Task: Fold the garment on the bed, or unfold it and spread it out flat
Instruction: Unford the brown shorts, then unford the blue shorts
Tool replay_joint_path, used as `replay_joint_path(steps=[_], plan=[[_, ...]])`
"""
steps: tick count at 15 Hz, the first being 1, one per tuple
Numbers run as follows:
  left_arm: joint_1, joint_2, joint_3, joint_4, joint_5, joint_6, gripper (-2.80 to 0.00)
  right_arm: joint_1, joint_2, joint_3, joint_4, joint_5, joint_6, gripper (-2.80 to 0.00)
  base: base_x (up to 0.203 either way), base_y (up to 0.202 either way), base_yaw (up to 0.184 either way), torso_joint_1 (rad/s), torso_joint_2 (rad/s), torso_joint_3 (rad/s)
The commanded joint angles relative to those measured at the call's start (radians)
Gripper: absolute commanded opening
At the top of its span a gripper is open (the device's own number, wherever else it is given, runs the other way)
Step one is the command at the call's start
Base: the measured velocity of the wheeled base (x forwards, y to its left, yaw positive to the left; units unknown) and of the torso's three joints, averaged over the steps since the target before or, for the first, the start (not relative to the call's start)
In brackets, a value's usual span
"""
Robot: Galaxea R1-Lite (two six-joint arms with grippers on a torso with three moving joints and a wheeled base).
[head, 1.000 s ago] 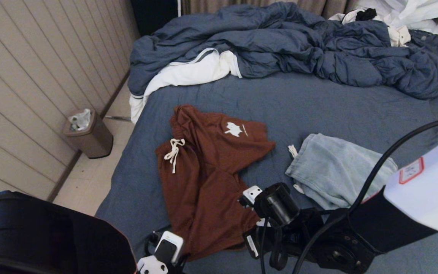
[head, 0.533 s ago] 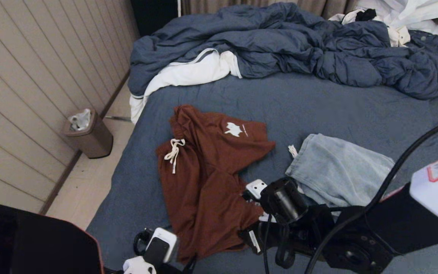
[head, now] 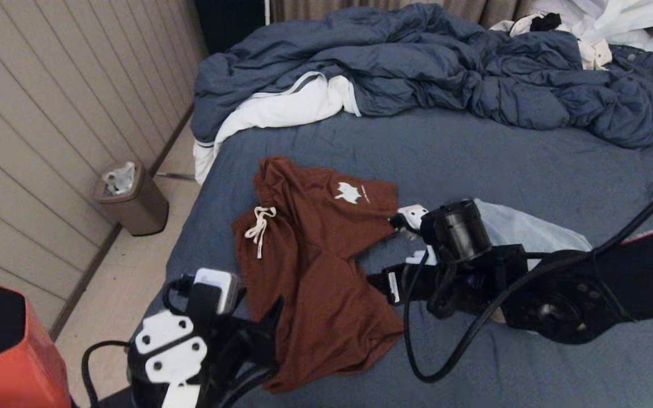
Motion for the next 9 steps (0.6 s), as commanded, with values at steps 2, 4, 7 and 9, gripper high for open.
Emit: replay_joint_path(steps=[2, 4, 7, 9], plan=[[0.09, -0.04, -0.274, 0.346, -0.004, -0.048, -2.8, -0.167, -0.055, -0.037, 0.015, -0.001, 0.049, -2.8, 0.0, 0.0, 0.0, 0.0, 0.0, 0.0], [0.083, -0.081, -0.38, 0.559, -0.004, -0.133, -2.8, -0.29, -0.099, -0.035, 0.017, -0.001, 0.062, -2.8, 0.0, 0.0, 0.0, 0.0, 0.0, 0.0], [0.096, -0.124, -0.431, 0.751, -0.035, -0.333, -2.8, -0.429, -0.113, -0.034, 0.026, -0.004, 0.059, -2.8, 0.0, 0.0, 0.0, 0.0, 0.0, 0.0], [0.167, -0.151, -0.399, 0.796, -0.153, -0.407, -2.8, -0.505, -0.07, -0.034, 0.038, -0.006, 0.051, -2.8, 0.0, 0.0, 0.0, 0.0, 0.0, 0.0]])
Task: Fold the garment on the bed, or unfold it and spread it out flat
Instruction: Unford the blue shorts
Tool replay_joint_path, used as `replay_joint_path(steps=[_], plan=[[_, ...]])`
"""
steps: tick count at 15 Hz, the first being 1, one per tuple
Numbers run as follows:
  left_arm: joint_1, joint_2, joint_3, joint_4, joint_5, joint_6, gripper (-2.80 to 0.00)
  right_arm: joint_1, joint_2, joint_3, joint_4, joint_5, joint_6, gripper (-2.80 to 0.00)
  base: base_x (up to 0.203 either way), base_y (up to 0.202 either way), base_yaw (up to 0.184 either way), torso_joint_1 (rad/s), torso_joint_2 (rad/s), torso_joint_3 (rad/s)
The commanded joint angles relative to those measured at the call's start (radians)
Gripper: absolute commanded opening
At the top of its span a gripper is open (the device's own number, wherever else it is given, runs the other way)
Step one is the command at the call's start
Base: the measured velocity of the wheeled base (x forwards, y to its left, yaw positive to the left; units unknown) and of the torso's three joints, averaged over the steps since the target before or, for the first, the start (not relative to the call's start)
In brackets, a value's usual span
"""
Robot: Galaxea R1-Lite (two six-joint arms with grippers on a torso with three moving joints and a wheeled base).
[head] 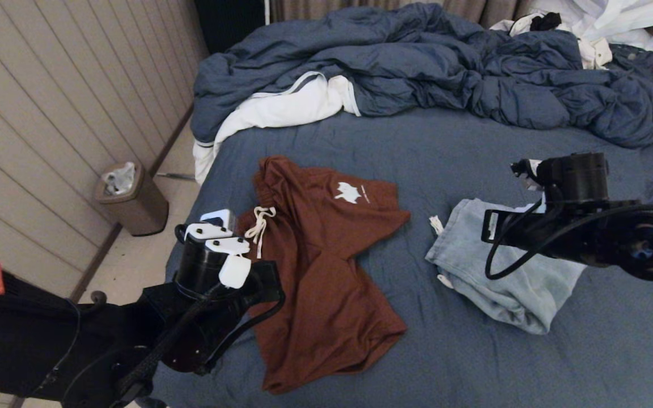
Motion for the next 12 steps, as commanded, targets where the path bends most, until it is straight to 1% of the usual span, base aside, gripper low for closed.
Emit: replay_joint_path(steps=[1, 2, 3, 4, 6, 7, 8, 9, 11, 12], plan=[[0.111, -0.044, 0.023, 0.031, -0.111, -0.05, -2.8, -0.101, 0.045, -0.001, 0.013, -0.003, -0.017, -2.8, 0.0, 0.0, 0.0, 0.0, 0.0, 0.0], [0.17, -0.048, 0.03, 0.044, -0.177, -0.061, -2.8, -0.147, 0.071, -0.003, 0.022, -0.002, -0.053, -2.8, 0.0, 0.0, 0.0, 0.0, 0.0, 0.0], [0.211, -0.045, 0.035, 0.056, -0.232, -0.078, -2.8, -0.186, 0.095, -0.003, 0.027, -0.002, -0.098, -2.8, 0.0, 0.0, 0.0, 0.0, 0.0, 0.0], [0.222, -0.037, 0.042, 0.064, -0.253, -0.092, -2.8, -0.197, 0.105, 0.002, 0.03, -0.001, -0.124, -2.8, 0.0, 0.0, 0.0, 0.0, 0.0, 0.0], [0.222, -0.036, 0.052, 0.06, -0.255, -0.095, -2.8, -0.195, 0.113, 0.009, 0.027, 0.0, -0.125, -2.8, 0.0, 0.0, 0.0, 0.0, 0.0, 0.0], [0.222, -0.037, 0.054, 0.059, -0.257, -0.095, -2.8, -0.196, 0.118, 0.012, 0.026, 0.002, -0.124, -1.45, 0.0, 0.0, 0.0, 0.0, 0.0, 0.0], [0.221, -0.035, 0.056, 0.058, -0.257, -0.095, -2.8, -0.195, 0.117, 0.014, 0.024, 0.006, -0.124, 0.0, 0.0, 0.0, 0.0, 0.0, 0.0, 0.0], [0.22, -0.035, 0.056, 0.059, -0.259, -0.095, -2.8, -0.193, 0.108, 0.021, 0.029, 0.008, -0.128, 0.0, 0.0, 0.0, 0.0, 0.0, 0.0, 0.0], [0.22, -0.032, 0.058, 0.057, -0.26, -0.095, -2.8, -0.185, 0.094, 0.064, 0.027, 0.01, -0.189, 0.0, 0.0, 0.0, 0.0, 0.0, 0.0, 0.0], [0.22, -0.03, 0.064, 0.053, -0.26, -0.095, -2.8, -0.161, 0.093, 0.087, 0.023, 0.012, -0.215, 0.0, 0.0, 0.0, 0.0, 0.0, 0.0, 0.0]])
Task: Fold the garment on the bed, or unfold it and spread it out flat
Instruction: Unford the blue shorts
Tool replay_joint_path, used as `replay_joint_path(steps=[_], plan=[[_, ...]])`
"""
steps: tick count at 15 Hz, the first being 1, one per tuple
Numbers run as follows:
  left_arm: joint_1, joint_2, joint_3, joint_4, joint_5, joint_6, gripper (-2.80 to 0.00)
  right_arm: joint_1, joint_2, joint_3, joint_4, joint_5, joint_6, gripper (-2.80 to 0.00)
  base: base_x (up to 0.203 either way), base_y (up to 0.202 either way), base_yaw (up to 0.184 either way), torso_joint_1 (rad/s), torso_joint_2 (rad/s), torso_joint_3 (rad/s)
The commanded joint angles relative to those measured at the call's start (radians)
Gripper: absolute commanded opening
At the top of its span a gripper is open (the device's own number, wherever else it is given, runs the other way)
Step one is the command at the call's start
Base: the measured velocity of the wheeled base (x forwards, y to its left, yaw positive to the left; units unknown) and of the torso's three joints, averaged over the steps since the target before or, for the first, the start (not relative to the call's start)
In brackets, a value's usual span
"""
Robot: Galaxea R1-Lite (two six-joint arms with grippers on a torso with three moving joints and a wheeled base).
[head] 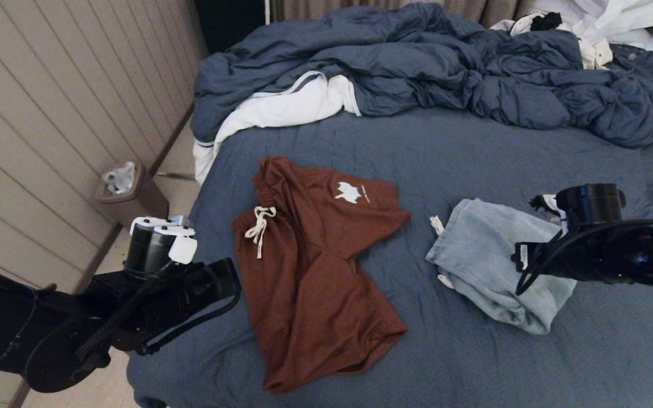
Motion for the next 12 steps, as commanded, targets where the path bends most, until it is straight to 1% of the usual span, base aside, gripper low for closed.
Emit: replay_joint_path(steps=[1, 2, 4, 5, 8, 11, 12], plan=[[-0.005, 0.003, 0.006, -0.006, 0.002, -0.004, -2.8, 0.045, -0.009, 0.044, -0.005, 0.003, -0.032, 0.0, 0.0, 0.0, 0.0, 0.0, 0.0, 0.0], [-0.007, 0.002, 0.008, -0.007, 0.002, -0.004, -2.8, 0.061, -0.016, 0.052, -0.005, 0.009, -0.031, 0.0, 0.0, 0.0, 0.0, 0.0, 0.0, 0.0], [-0.007, -0.013, 0.009, -0.007, 0.003, -0.004, -2.8, 0.096, -0.036, 0.06, -0.003, 0.057, -0.027, 0.0, 0.0, 0.0, 0.0, 0.0, 0.0, 0.0], [-0.006, -0.019, 0.009, -0.007, 0.005, -0.004, -2.8, 0.102, -0.032, 0.062, -0.002, 0.062, -0.02, 0.0, 0.0, 0.0, 0.0, 0.0, 0.0, 0.0], [-0.005, -0.027, 0.01, -0.007, 0.005, -0.004, -2.8, 0.112, 0.036, 0.059, -0.01, 0.062, -0.007, 0.0, 0.0, 0.0, 0.0, 0.0, 0.0, 0.0], [-0.005, -0.021, 0.011, -0.007, 0.005, -0.004, -2.8, 0.108, 0.108, 0.059, -0.102, 0.049, -0.01, 0.0, 0.0, 0.0, 0.0, 0.0, 0.0, 0.0], [-0.006, -0.02, 0.011, -0.007, 0.003, -0.004, -2.8, 0.104, 0.113, 0.056, -0.104, 0.046, -0.01, 0.0, 0.0, 0.0, 0.0, 0.0, 0.0, 0.0]])
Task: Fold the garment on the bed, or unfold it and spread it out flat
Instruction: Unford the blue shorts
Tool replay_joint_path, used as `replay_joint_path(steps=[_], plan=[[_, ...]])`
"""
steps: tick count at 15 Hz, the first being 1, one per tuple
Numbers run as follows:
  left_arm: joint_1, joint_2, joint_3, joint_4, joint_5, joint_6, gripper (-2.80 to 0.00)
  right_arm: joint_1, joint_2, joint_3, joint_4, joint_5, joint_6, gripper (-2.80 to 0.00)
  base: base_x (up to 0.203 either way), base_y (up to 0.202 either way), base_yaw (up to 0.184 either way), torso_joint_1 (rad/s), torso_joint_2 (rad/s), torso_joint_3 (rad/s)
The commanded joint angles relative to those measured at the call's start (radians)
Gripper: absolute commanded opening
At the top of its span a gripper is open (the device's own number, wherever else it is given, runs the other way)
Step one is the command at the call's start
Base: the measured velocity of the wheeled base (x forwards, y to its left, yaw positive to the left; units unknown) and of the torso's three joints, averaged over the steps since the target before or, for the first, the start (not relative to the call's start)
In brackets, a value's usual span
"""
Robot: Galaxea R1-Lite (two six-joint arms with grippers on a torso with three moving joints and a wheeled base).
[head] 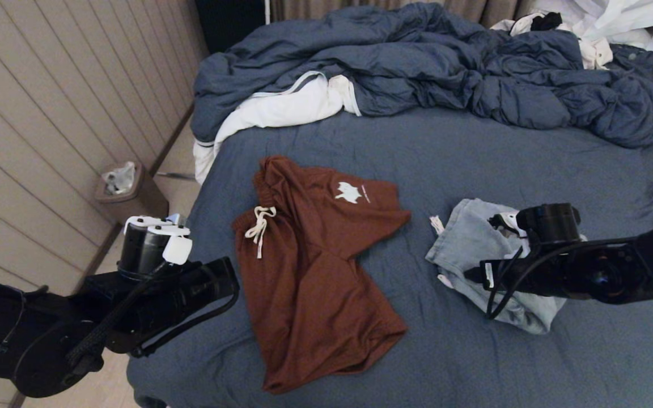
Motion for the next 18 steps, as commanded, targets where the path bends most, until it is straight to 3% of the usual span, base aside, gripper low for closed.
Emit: replay_joint_path(steps=[1, 3, 5, 12, 18], plan=[[0.0, 0.005, 0.0, -0.004, 0.0, -0.004, -2.8, -0.004, 0.048, -0.005, -0.009, -0.002, 0.0, 0.0, 0.0, 0.0, 0.0, 0.0, 0.0, 0.0], [-0.001, 0.009, 0.0, -0.004, 0.0, -0.005, -2.8, -0.004, 0.07, -0.009, -0.01, -0.006, 0.001, 0.0, 0.0, 0.0, 0.0, 0.0, 0.0, 0.0], [-0.001, 0.009, 0.0, -0.004, 0.0, -0.005, -2.8, -0.004, 0.104, -0.02, -0.01, -0.044, 0.001, -2.8, 0.0, 0.0, 0.0, 0.0, 0.0, 0.0], [-0.002, 0.014, 0.0, -0.004, -0.001, -0.006, -2.8, 0.011, 0.108, -0.012, -0.06, -0.066, 0.018, -2.8, 0.0, 0.0, 0.0, 0.0, 0.0, 0.0], [-0.002, 0.018, 0.002, -0.004, -0.001, -0.007, -2.8, 0.205, -0.054, 0.044, -0.139, -0.061, 0.178, -2.8, 0.0, 0.0, 0.0, 0.0, 0.0, 0.0]])
